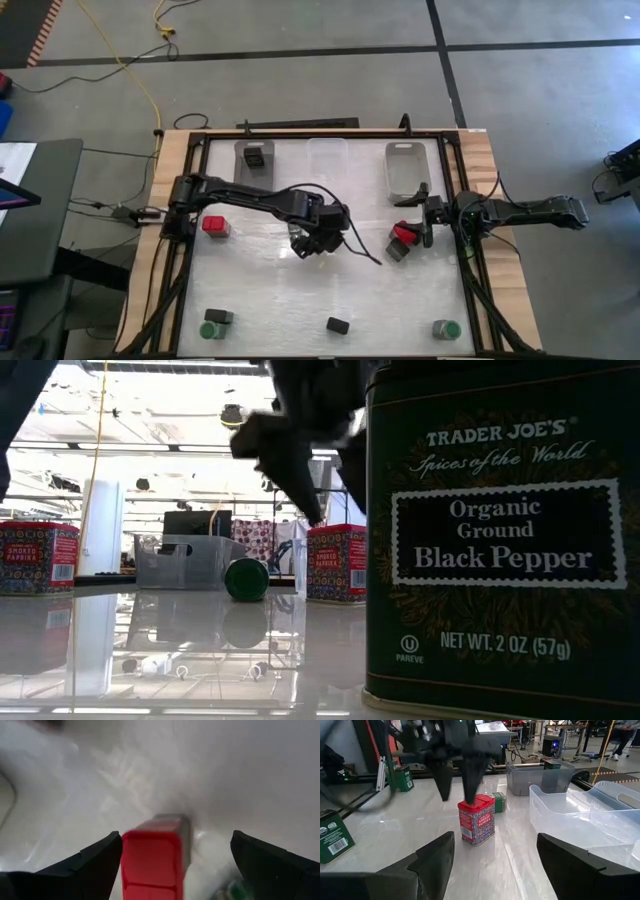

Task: Sort spices by type
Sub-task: Put the red seasoning can into the transparent bin

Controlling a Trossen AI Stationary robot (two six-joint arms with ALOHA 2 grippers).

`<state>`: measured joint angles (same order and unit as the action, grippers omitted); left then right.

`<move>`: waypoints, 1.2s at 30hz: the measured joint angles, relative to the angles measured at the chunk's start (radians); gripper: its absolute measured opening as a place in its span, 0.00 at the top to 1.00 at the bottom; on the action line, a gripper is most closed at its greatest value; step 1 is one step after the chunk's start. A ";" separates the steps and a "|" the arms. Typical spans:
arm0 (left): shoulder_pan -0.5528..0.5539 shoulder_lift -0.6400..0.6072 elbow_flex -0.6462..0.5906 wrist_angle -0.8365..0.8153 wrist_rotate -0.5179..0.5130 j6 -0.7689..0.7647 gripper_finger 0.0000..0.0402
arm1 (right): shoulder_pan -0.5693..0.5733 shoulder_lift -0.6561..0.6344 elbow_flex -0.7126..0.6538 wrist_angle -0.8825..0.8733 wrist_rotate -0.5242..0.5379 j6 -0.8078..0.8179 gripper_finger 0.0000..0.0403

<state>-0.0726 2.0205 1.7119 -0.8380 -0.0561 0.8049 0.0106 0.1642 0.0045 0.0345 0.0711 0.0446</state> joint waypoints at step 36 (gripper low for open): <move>0.048 0.048 0.001 -0.016 0.028 0.062 0.49 | 0.000 0.000 0.000 0.000 0.000 0.000 0.22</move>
<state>-0.0243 2.0682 1.7130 -0.8537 -0.0283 0.8673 0.0108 0.1638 0.0047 0.0345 0.0715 0.0448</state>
